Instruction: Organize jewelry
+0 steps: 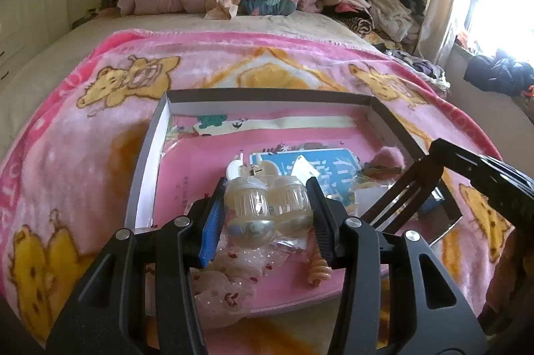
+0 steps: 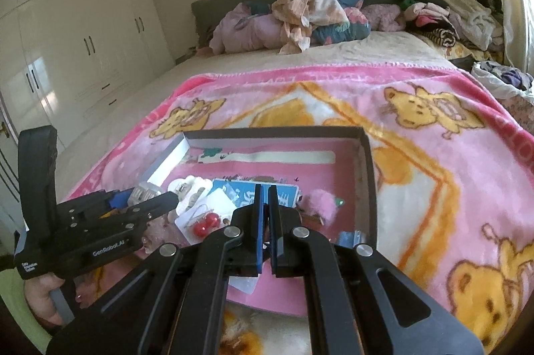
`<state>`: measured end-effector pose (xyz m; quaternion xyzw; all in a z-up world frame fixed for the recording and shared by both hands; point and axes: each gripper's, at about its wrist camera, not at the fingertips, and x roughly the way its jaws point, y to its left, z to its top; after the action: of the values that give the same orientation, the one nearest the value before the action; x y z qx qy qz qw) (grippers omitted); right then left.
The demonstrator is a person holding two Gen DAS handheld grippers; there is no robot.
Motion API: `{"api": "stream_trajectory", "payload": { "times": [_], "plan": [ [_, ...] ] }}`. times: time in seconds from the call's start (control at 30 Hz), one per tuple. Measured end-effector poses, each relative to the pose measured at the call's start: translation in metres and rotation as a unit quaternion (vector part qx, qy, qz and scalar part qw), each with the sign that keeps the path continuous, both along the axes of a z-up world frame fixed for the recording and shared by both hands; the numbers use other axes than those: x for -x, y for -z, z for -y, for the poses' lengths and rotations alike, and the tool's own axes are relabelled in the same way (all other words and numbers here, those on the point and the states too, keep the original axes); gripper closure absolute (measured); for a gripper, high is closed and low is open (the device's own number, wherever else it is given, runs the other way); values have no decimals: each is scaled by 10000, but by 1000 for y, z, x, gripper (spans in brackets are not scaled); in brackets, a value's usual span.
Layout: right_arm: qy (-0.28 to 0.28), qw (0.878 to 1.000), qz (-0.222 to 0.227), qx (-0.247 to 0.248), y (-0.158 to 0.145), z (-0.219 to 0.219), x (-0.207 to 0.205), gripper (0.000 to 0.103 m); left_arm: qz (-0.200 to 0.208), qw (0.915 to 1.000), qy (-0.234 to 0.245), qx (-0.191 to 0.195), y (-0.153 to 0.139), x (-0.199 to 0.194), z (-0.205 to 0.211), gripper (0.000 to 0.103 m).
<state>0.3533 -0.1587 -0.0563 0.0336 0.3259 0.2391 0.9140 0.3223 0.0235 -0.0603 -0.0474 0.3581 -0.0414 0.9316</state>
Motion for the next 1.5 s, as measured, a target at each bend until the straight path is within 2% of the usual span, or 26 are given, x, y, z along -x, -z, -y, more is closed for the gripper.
{"api": "stream_trajectory", "payload": {
  "times": [0.33, 0.4, 0.47, 0.53, 0.67, 0.73, 1.03, 1.13, 1.33, 1.5],
  "plan": [
    [-127, 9997, -221, 14, 10, -5, 7, 99, -50, 10000, -53, -17, 4, -1, -1, 65],
    [-103, 9997, -235, -5, 10, -4, 10, 98, -4, 10000, -56, -50, 2, 1, 0, 60],
    [-97, 9997, -203, -17, 8, -3, 14, 93, 39, 10000, -65, -46, -2, 4, 0, 54],
    [-52, 9999, -101, 37, 3, -2, 20, 81, 102, 9999, -78, -57, -7, 7, -1, 52],
    [-17, 10000, 53, 64, -7, 0, 31, 72, 230, 9997, -94, -72, -19, 16, -2, 48],
    [23, 9998, 171, 94, -12, 2, 39, 61, 297, 9995, -112, -73, -25, 22, -2, 46],
    [161, 9962, 768, 383, -32, 7, 84, 35, 557, 9982, -191, -81, -49, 55, -4, 35],
    [247, 9941, 964, 421, -36, 10, 99, 22, 641, 9977, -192, -106, -56, 69, -3, 31],
    [360, 9912, 1199, 426, -39, 14, 124, 11, 783, 9966, -207, -134, -65, 93, -2, 23],
    [426, 9900, 1281, 399, -36, 15, 141, 8, 872, 9959, -205, -147, -67, 110, -1, 17]
  ]
}}
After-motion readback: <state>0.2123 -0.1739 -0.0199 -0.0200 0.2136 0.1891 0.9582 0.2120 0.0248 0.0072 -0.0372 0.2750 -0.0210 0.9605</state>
